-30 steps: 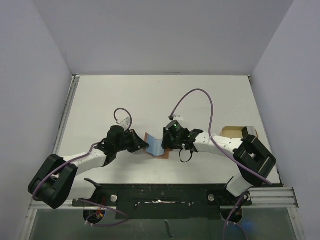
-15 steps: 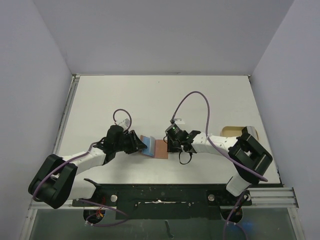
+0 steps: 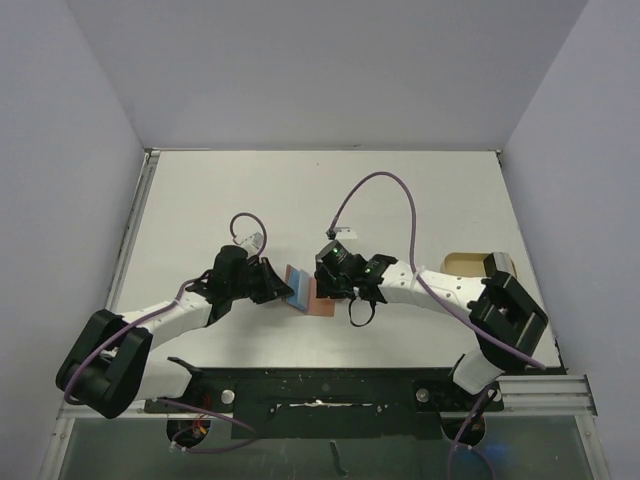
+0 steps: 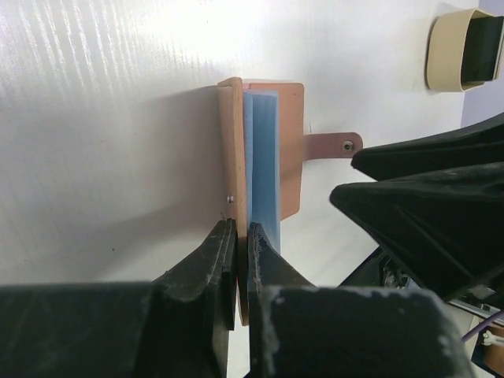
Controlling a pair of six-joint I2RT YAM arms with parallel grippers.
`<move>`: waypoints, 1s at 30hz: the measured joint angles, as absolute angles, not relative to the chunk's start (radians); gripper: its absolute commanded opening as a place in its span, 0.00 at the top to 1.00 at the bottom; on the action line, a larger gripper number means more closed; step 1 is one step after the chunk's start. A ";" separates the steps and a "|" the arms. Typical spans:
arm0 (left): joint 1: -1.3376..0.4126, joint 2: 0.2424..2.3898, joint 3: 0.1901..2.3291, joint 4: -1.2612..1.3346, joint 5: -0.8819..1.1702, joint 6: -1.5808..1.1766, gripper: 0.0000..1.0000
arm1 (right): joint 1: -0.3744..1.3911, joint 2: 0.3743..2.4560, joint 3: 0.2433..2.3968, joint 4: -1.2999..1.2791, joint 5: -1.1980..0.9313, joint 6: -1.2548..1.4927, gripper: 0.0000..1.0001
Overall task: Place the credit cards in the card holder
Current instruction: Open the card holder at the center of the board.
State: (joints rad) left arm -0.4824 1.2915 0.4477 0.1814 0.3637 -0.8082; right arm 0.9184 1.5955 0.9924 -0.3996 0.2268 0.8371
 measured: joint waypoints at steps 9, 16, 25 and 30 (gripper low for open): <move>-0.485 1.290 0.459 0.175 0.383 -0.809 1.00 | 0.918 1.575 1.078 -0.395 0.226 0.867 0.38; -0.497 1.292 0.488 0.168 0.383 -0.809 1.00 | 0.917 1.675 1.161 -0.379 0.205 0.862 0.36; -0.498 1.308 0.504 0.161 0.385 -0.814 1.00 | 0.895 1.727 1.161 -0.376 0.191 0.846 0.52; -0.498 1.331 0.504 0.162 0.386 -0.832 1.00 | 0.884 1.726 1.074 -0.375 0.212 0.846 0.60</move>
State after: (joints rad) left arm -0.4984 1.3312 0.5041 0.1619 0.3859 -0.8322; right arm 0.8841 1.7260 1.0737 -0.3752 0.2123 0.8455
